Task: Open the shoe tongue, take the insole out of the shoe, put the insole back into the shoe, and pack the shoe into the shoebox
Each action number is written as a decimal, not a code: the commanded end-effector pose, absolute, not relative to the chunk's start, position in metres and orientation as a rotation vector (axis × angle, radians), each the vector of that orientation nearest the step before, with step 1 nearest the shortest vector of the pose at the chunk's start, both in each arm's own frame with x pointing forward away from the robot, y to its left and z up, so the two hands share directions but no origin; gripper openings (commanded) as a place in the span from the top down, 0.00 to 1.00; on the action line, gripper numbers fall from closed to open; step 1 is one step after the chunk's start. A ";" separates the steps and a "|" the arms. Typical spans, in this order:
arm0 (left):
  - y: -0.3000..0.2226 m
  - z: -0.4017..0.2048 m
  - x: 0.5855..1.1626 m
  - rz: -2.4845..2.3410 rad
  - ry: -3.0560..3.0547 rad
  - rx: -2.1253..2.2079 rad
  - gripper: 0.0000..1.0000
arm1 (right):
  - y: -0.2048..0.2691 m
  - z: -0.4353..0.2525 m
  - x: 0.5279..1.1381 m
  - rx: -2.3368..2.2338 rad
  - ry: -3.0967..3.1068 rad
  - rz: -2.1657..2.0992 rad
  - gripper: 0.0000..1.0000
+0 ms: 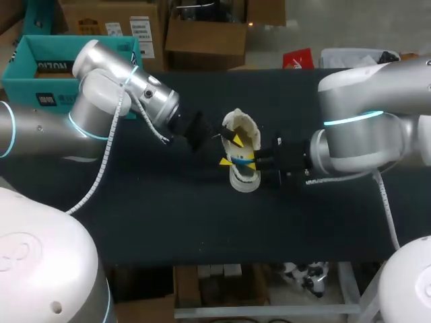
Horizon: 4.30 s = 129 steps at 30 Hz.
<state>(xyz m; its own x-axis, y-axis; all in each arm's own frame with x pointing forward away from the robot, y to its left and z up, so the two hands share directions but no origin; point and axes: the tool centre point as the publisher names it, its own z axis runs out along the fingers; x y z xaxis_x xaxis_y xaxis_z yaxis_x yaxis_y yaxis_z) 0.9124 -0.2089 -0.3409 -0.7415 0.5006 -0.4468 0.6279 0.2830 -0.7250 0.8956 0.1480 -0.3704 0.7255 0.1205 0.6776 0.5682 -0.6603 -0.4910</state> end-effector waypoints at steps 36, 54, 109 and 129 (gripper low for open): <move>-0.124 -0.264 0.887 -1.579 2.924 0.353 0.00 | 0.173 -0.355 0.873 -2.304 -0.774 -0.664 1.00; -0.111 -0.258 0.893 -1.569 3.048 0.183 0.00 | 0.167 -0.405 0.885 -2.306 -0.754 -0.639 1.00; -0.088 -0.278 0.883 -1.469 3.053 -0.248 0.00 | 0.168 -0.349 0.865 -2.151 -0.960 -0.639 1.00; -0.094 -0.285 0.899 -1.427 3.103 -0.231 0.00 | 0.178 -0.413 0.880 -2.246 -0.859 -0.612 1.00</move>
